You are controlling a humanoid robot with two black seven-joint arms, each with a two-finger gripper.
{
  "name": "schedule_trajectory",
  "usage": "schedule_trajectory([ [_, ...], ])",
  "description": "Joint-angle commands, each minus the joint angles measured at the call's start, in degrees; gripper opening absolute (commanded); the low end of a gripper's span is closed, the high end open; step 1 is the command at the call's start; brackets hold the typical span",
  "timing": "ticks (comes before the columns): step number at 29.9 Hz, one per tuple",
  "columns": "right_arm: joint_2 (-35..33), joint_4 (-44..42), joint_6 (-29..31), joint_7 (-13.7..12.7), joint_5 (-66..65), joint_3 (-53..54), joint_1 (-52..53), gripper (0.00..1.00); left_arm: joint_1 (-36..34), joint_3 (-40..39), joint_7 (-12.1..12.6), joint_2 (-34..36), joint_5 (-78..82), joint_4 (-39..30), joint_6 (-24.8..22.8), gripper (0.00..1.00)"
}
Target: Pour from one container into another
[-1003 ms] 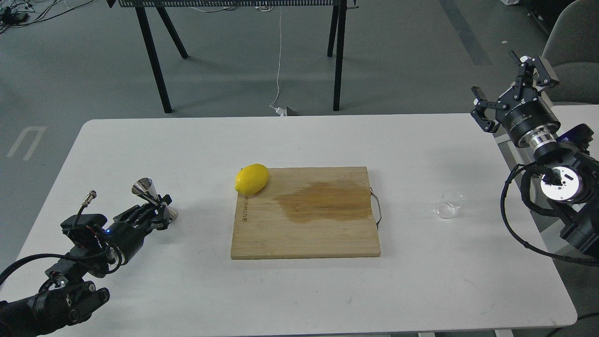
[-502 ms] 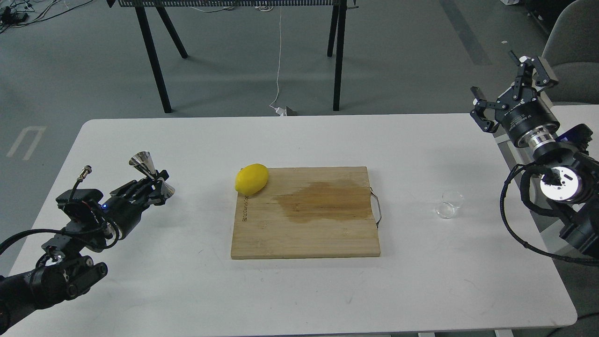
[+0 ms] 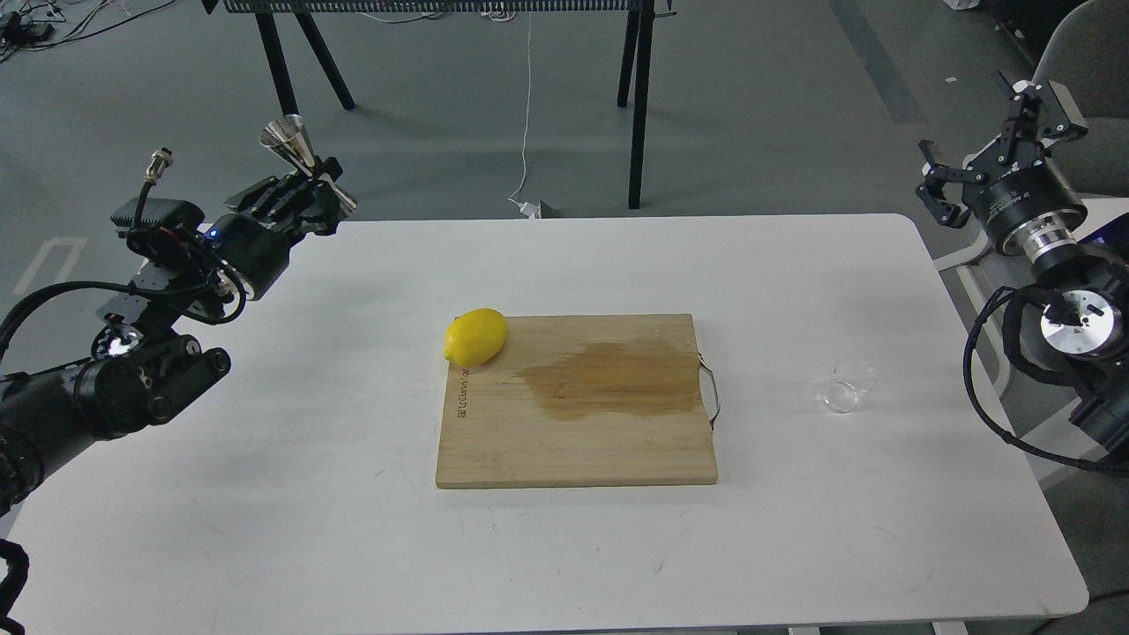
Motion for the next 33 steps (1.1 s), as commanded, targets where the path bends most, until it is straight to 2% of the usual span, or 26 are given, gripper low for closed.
schedule_trajectory([
  [1,0.0,-0.2,0.0,-0.8,0.0,-0.2,1.9,0.99,-3.5,3.0,0.0,-4.5,0.1,0.1,0.0,0.18],
  [6,0.0,-0.3,0.0,-2.6,-0.1,-0.3,2.9,0.99,-5.8,7.6,0.0,-9.5,0.1,0.1,0.0,0.18],
  [14,0.0,-0.4,0.0,-8.7,0.0,0.4,3.2,0.99,-5.1,9.3,0.0,-16.7,6.6,0.2,0.0,0.18],
  [24,-0.3,-0.5,0.0,-9.3,0.0,0.1,3.0,0.99,0.1,9.4,0.0,-23.7,13.2,1.2,0.0,0.18],
  [33,-0.1,-0.4,0.0,-9.3,0.1,0.3,2.8,0.99,2.7,9.3,0.0,-23.7,14.4,14.2,0.0,0.16],
])
